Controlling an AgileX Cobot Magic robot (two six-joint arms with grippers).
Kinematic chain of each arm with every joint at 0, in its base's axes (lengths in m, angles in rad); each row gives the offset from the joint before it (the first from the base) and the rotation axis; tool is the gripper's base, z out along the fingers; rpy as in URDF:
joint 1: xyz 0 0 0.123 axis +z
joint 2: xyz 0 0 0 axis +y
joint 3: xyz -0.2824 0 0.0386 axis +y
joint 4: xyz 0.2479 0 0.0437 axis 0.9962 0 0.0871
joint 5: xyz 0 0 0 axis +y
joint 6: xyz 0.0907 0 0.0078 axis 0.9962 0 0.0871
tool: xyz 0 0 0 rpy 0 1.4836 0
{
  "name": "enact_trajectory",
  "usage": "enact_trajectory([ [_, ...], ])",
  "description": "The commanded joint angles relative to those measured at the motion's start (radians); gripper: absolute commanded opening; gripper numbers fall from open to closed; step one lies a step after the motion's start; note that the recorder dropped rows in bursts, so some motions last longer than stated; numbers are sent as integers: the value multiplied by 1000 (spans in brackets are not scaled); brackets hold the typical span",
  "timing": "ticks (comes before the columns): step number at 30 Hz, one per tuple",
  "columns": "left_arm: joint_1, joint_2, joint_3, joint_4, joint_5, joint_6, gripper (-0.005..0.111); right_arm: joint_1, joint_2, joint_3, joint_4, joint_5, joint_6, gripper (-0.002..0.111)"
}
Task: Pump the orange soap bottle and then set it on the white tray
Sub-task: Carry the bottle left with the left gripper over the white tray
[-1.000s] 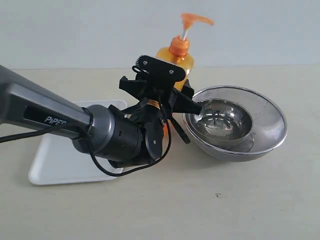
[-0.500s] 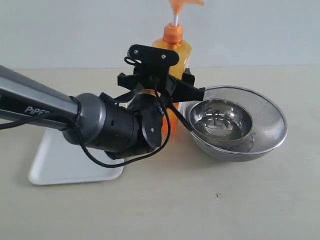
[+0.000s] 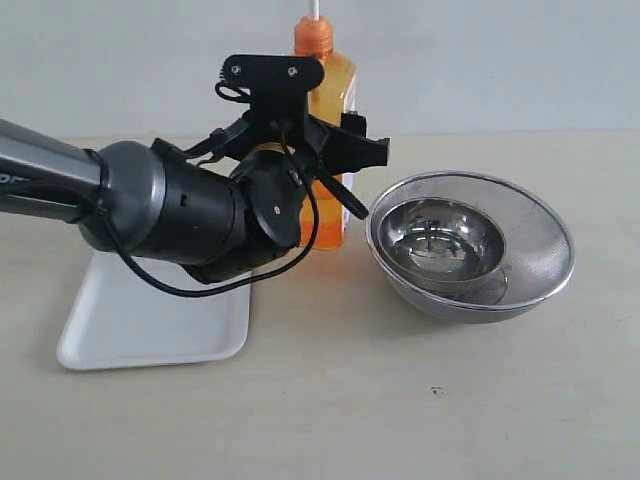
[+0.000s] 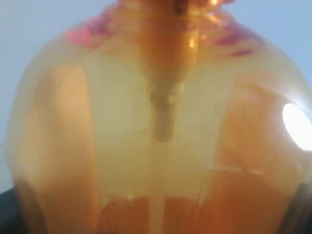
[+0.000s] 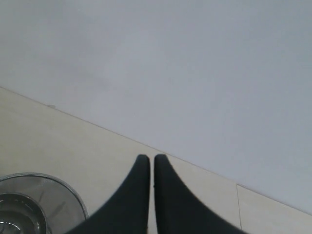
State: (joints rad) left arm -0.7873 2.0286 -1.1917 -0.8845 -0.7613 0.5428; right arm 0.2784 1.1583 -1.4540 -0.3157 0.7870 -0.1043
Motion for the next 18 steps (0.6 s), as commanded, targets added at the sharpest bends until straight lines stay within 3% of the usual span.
enact_trajectory([
  [1, -1, -57, -7, 25, -53, 38, 5, -1, -8, 0, -7, -6, -1, 0],
  [11, -1, -115, -5, -79, -44, 190, 5, -1, -8, 0, -2, -6, -1, 0],
  [18, 40, -162, -5, -77, 92, 246, 5, -1, -8, 0, -2, -6, -1, 0],
])
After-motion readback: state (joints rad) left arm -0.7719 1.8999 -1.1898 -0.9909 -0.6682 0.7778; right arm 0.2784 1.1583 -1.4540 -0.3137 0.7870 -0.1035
